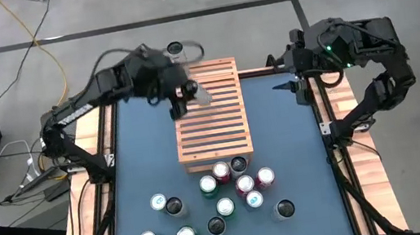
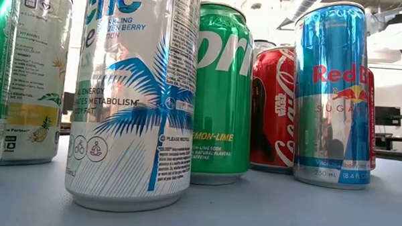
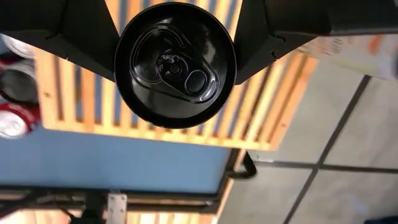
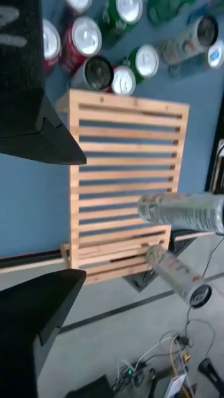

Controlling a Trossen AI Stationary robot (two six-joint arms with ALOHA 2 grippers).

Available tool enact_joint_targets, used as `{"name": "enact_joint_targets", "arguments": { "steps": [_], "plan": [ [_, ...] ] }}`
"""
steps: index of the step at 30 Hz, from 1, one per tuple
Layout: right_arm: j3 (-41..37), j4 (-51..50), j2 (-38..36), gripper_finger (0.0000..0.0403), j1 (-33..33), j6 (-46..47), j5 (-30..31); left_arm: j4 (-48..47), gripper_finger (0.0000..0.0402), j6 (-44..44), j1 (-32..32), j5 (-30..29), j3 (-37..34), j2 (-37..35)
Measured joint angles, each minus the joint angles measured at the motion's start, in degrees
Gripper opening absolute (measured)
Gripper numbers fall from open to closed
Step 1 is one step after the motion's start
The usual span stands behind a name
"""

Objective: Place canned beverage on shelf
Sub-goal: Put the right white yellow soda can on the shelf aligned with the other white yellow soda can

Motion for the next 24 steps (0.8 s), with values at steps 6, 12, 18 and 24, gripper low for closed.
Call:
{"name": "enact_joint_targets", "arguments": {
  "steps": [6, 12, 18, 24],
  "plan": [
    [0.0, 0.0, 0.9, 0.0271, -4.4, -1.1, -0.7, 4.9, 0.0245, 2.4, 7.6, 7.8, 0.2, 1.3],
    [0.0, 0.1, 1.6, 0.0271, -8.4, -1.6, -3.2, 1.9, 0.0245, 6.3, 10.4, 9.5, 1.7, 7.0],
    [0.0, 0.9, 1.6, 0.0271, -11.0, -1.6, -4.7, -3.9, 0.0245, 9.3, 10.6, 9.2, 10.7, 14.7],
    [0.0, 2.0, 1.6, 0.0271, -11.9, -1.1, -4.8, -13.8, 0.0245, 13.4, 10.7, 6.2, 24.8, 21.9]
  ]
}}
